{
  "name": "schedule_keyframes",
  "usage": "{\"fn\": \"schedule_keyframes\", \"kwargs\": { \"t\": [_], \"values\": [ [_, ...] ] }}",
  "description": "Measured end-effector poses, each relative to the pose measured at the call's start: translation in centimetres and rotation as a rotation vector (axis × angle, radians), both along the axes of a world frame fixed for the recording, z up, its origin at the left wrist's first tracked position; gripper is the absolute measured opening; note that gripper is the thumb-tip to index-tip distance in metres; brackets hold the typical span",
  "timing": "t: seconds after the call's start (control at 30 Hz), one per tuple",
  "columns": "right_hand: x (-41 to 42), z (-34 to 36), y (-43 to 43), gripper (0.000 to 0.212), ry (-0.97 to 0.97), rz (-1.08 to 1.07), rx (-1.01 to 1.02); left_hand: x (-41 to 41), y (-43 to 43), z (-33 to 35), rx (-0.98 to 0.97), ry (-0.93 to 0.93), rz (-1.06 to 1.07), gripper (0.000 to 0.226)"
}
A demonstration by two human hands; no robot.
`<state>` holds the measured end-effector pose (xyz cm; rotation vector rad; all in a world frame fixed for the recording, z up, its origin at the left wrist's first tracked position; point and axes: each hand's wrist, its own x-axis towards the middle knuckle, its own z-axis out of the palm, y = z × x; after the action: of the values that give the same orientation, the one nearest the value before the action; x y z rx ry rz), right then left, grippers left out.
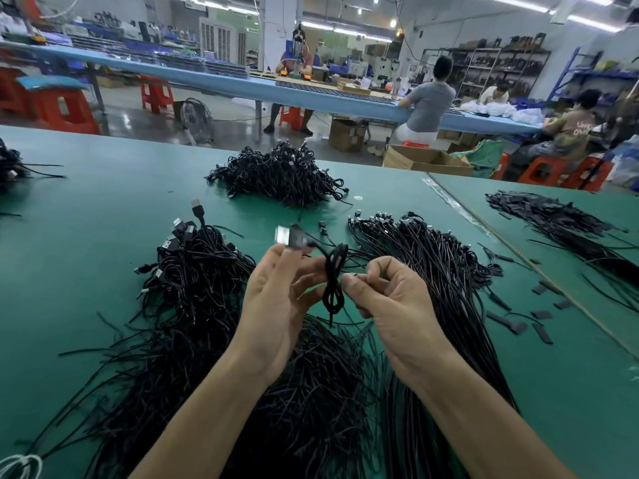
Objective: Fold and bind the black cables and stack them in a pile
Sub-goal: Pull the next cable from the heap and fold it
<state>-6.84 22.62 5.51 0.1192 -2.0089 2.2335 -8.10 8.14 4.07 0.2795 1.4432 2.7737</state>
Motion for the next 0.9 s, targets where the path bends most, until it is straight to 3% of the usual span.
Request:
{"fn": "schedule_keyframes", "kwargs": {
  "t": [0.2, 0.33, 0.43, 0.63, 0.83, 0.9],
  "values": [
    [-0.5, -0.5, 0.4, 0.034, -0.091, -0.028, -0.067, 0.3, 0.3, -0.5, -0.481, 0.244, 0.137, 0.026],
    [-0.9, -0.1, 0.3, 0.036, -0.055, -0.072, -0.048, 0.3, 0.6, -1.3, -0.649, 0.338, 0.194, 0.032],
    [-1.0, 0.6, 0.1, 0.037, 0.036, -0.070, 0.007, 0.1, 0.7, -1.8, -0.773, 0.308, 0.263, 0.029],
    [-0.5, 1.0, -0.8, 0.035, 0.091, 0.046, 0.030, 0.1, 0.3, -1.2, -0.592, 0.180, 0.130, 0.008],
    [-0.5, 0.3, -0.7, 0.035, 0.037, 0.022, 0.020, -0.5, -0.5, -0.1, -0.281, -0.102, -0.005, 0.030],
    [-0.5, 0.1, -0.6, 0.035, -0.009, 0.030, -0.036, -0.5, -0.6, -0.1, -0.228, -0.072, -0.045, 0.032]
  ]
}}
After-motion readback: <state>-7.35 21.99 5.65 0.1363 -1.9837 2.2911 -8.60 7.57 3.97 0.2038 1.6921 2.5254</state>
